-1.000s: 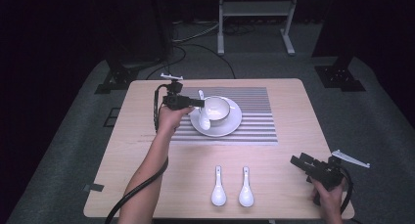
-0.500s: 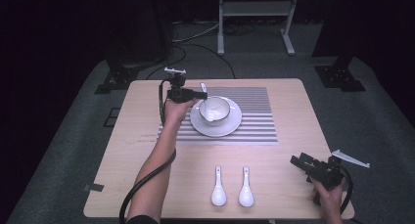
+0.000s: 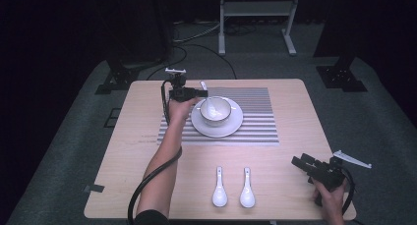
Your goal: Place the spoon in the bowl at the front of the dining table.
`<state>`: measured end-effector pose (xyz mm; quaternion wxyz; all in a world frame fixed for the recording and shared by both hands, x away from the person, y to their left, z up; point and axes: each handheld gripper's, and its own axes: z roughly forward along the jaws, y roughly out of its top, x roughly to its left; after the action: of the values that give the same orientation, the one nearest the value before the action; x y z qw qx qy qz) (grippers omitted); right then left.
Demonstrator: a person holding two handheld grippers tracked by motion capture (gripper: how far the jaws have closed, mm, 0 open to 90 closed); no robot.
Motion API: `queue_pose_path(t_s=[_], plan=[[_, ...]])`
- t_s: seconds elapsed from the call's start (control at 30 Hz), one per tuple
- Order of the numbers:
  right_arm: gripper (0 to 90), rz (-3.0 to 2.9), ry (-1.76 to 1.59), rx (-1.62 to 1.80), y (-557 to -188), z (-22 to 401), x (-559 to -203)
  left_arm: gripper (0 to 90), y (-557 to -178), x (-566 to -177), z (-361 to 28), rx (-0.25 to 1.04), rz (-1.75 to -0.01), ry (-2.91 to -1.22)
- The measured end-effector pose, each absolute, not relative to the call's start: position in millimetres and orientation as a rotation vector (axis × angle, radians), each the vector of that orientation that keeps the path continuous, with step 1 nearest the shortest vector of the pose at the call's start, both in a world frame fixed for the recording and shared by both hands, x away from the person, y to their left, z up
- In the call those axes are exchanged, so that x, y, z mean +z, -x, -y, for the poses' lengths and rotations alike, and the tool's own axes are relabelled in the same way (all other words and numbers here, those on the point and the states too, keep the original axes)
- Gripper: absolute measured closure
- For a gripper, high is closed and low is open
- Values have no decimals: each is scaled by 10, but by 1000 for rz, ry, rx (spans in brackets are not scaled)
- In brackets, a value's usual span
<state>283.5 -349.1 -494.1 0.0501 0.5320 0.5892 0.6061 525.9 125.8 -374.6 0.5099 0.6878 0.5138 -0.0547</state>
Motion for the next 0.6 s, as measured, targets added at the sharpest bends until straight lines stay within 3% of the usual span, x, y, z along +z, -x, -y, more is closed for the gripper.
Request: queue_pose_path(t_s=[0.6], plan=[[221,-1803,-1610,1845,-2835,3486,-4938,851,-5313,-4001,-1213,-117,-1313,-1614]])
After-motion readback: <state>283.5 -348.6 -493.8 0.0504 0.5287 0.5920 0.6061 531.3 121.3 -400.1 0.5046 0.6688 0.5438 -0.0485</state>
